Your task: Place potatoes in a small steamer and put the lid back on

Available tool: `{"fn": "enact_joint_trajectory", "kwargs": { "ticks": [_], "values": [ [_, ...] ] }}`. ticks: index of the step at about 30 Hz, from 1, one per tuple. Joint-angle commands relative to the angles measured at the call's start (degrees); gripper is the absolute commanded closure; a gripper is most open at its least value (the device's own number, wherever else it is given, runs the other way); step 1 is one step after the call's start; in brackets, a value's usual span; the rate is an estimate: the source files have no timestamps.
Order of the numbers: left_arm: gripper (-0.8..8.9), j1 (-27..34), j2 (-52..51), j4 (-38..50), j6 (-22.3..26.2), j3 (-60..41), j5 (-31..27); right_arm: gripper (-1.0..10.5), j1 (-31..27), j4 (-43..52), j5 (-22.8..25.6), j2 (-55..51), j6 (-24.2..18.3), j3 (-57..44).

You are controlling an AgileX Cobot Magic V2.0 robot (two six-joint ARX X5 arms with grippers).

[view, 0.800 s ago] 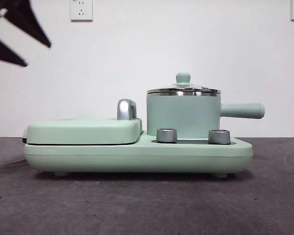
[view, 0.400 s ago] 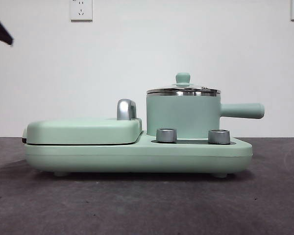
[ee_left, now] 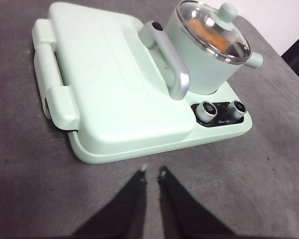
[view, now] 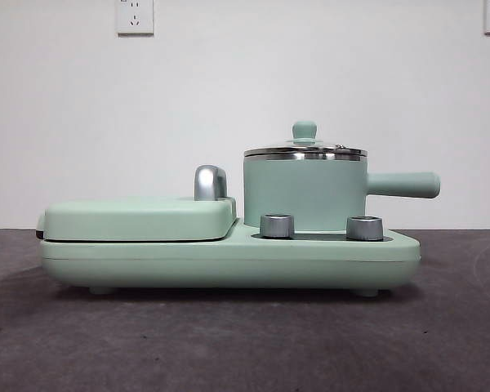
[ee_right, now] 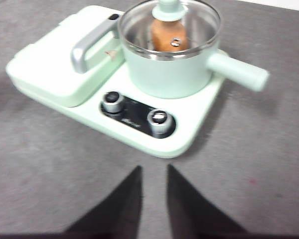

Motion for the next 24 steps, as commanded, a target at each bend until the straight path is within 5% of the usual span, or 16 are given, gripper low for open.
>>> {"fn": "enact_joint_trajectory", "kwargs": {
  "ticks": [1,11,14,21,24],
  "values": [
    [8.07,0.0,-0.2,-0.68,0.61,0.26,0.35,9.3,0.39,0.39,-1.4,0.0,0.46,0.28],
    [8.07,0.0,-0.46,0.24,0.66,0.26,0.35,9.3,0.39,1.66,-1.29,-0.04,0.46,0.28],
    [8.06,0.04,-2.47,0.7,6.43,-0.15,-3.41,9.3,0.39,1.64,-1.22,-0.04,0.46,0.28],
    [8.07,0.9,-17.09,20.33,11.54,-20.63,-8.09,9.3,0.39,1.73,-1.2,-0.04,0.46,0.28],
    [8.07,1.27,-22.49,23.04,11.02,-27.36,-16.39,9.3,0.39,1.73,-1.2,-0.04,0.46,0.28]
  ]
}}
